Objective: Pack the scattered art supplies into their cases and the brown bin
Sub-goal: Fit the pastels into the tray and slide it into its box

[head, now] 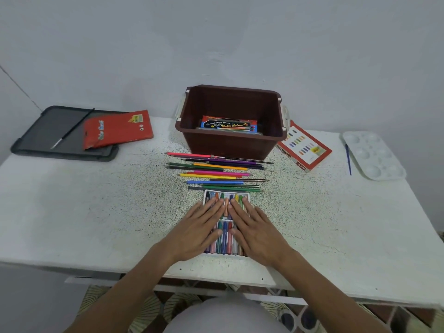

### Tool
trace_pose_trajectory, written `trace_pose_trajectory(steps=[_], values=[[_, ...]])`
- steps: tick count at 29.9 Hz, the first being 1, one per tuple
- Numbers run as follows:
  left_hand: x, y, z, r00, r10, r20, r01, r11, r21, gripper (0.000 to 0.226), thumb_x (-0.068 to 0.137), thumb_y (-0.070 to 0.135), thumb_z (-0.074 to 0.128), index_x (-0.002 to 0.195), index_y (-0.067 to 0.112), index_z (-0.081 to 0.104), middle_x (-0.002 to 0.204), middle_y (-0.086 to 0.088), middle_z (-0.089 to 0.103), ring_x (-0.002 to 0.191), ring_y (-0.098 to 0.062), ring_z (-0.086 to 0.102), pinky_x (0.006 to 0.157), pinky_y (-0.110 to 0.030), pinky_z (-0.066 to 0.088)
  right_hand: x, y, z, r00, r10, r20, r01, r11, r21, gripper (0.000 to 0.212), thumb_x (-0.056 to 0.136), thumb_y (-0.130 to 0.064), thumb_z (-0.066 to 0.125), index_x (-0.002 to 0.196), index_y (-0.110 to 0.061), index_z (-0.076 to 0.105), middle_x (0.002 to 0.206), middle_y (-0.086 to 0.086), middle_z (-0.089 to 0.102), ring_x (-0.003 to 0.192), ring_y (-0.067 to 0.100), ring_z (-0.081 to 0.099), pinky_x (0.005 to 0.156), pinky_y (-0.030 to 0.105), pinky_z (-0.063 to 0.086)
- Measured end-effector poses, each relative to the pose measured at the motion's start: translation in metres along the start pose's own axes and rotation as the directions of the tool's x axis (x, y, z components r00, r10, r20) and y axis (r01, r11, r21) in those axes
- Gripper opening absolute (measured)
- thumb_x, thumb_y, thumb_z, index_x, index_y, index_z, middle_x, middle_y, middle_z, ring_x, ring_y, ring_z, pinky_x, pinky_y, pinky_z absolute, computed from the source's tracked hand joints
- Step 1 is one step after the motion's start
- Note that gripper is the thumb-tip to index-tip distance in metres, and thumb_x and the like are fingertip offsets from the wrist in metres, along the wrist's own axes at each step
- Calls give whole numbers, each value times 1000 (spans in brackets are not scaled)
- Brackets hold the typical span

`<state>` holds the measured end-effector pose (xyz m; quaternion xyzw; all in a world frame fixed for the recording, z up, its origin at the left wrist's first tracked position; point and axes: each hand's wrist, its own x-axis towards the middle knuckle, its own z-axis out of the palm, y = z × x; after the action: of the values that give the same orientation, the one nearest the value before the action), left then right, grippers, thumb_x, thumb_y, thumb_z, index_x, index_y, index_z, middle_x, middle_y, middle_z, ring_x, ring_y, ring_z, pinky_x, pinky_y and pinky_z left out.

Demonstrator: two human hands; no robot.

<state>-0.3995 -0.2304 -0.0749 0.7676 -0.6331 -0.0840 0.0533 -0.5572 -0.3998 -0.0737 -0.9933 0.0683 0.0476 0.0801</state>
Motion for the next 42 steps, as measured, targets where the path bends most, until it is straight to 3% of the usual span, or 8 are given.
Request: trace_pose_trajectory(steps=[5, 12, 18, 26, 31, 37, 42], values=[[3, -6, -2, 1000, 23, -5, -23, 999, 23, 63, 103, 55, 7, 154, 20, -5, 162, 6, -10, 146, -6, -18, 119, -37, -6, 1, 0, -1, 1000, 4, 17, -3, 1000, -14, 61, 105, -50, 7, 156, -19, -1, 162, -5, -11, 148, 21, -19, 123, 43, 5], [2, -8, -4, 999, 15, -34, -14, 999, 52, 66, 104, 54, 12, 155, 14, -2, 161, -3, -17, 148, -11, -16, 120, -36, -4, -2, -6, -5, 1000, 10, -3, -10, 1000, 11, 66, 102, -56, 1, 156, -20, -2, 162, -3, -16, 147, 15, -23, 123, 43, -1], [-3, -6, 0, 998, -51, -23, 52, 998, 29, 68, 101, 60, 6, 154, 20, -8, 162, 0, -16, 147, -11, -19, 119, -38, -7, -9, -4, 5, 1000, 13, -24, -14, 1000, -11, 63, 105, -54, 13, 157, -21, 0, 164, -1, -10, 149, 16, -15, 122, 47, 8], [-1, -6, -2, 998, -58, -19, 59, 997, 44, 71, 98, 63, -1, 155, 20, -7, 162, 2, -14, 147, -11, -19, 119, -42, -8, -8, -4, 4, 1000, 20, -18, -20, 1000, 2, 63, 104, -56, 11, 157, -22, 2, 164, -2, -7, 150, 14, -15, 122, 48, 11], [-4, -5, -2, 999, -47, -12, 48, 999, 24, 71, 99, 63, 4, 153, 21, -15, 160, 1, -22, 145, -12, -24, 118, -42, -11, -8, -5, 0, 998, 46, -42, -45, 998, 39, 65, 103, -57, 15, 156, -24, -4, 163, -2, -14, 149, 16, -16, 123, 46, 6], [-8, -11, 0, 1000, 1, -27, -2, 999, -34, 73, 101, 61, 20, 154, 23, -12, 161, 5, -19, 147, -14, -20, 119, -44, -6, -16, 0, 1, 999, 48, -16, -47, 999, 7, 69, 101, -63, 14, 156, -27, -5, 164, -3, -13, 149, 18, -18, 122, 48, 4], [-9, -11, 0, 1000, -5, -15, 4, 999, -38, 73, 100, 63, 16, 153, 24, -15, 160, 6, -24, 146, -12, -24, 119, -42, -7, -15, 2, 2, 999, 48, 20, -48, 999, -4, 68, 101, -63, 16, 156, -29, -7, 163, -4, -15, 149, 24, -19, 122, 48, 3]])
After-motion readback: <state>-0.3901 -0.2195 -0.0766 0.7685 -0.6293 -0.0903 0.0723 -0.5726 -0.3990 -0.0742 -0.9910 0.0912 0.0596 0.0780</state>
